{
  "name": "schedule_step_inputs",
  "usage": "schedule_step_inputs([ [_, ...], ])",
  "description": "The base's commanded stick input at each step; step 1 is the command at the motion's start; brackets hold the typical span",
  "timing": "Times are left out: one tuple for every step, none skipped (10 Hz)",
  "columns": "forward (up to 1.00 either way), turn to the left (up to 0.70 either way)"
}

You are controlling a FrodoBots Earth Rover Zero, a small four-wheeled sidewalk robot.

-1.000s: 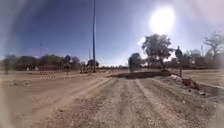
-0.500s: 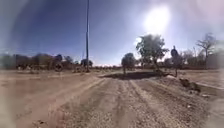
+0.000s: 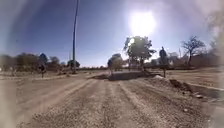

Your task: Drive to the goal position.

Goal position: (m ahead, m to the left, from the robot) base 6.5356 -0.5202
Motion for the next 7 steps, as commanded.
schedule_step_inputs([
  [0.7,0.0],
  [0.7,0.0],
  [0.7,0.0],
  [0.7,0.0],
  [0.7,0.0],
  [0.7,0.0],
  [0.7,0.0],
])
